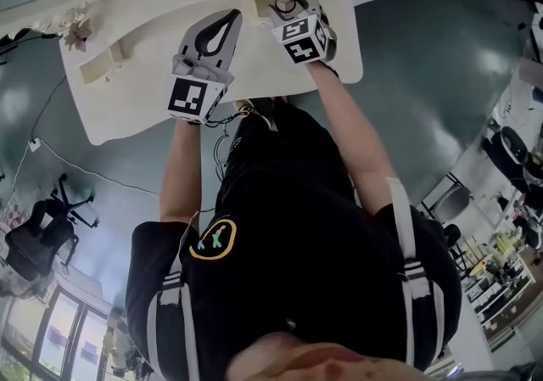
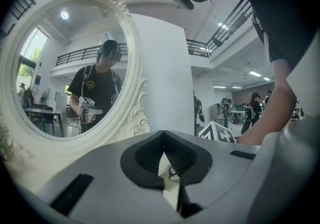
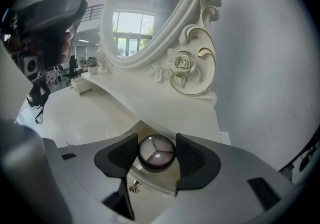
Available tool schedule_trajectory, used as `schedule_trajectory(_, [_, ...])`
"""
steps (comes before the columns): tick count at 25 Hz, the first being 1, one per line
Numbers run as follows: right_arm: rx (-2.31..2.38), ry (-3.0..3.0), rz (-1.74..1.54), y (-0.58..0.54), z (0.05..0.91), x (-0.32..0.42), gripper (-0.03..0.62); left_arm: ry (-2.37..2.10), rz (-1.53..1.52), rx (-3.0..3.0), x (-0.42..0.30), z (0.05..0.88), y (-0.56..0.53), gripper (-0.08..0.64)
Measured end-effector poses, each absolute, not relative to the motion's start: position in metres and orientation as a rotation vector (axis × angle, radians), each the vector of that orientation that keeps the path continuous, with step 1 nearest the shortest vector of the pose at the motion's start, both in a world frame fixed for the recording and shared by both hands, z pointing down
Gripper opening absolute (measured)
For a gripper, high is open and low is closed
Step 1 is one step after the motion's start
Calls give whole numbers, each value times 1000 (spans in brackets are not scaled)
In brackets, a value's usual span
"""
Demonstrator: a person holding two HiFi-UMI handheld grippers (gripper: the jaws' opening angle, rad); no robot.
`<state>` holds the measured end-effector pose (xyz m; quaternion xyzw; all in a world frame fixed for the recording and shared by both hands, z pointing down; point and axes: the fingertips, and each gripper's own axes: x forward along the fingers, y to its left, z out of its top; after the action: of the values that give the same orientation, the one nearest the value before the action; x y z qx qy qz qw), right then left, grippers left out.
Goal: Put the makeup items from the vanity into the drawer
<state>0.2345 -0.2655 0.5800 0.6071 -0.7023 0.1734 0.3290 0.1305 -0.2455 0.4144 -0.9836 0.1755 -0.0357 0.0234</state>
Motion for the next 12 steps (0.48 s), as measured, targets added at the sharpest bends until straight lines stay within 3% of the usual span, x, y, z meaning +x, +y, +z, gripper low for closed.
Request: schedule_trajectory(12, [1613, -1830, 470, -265, 580, 240, 259, 543, -120, -3055, 139, 409, -247, 18])
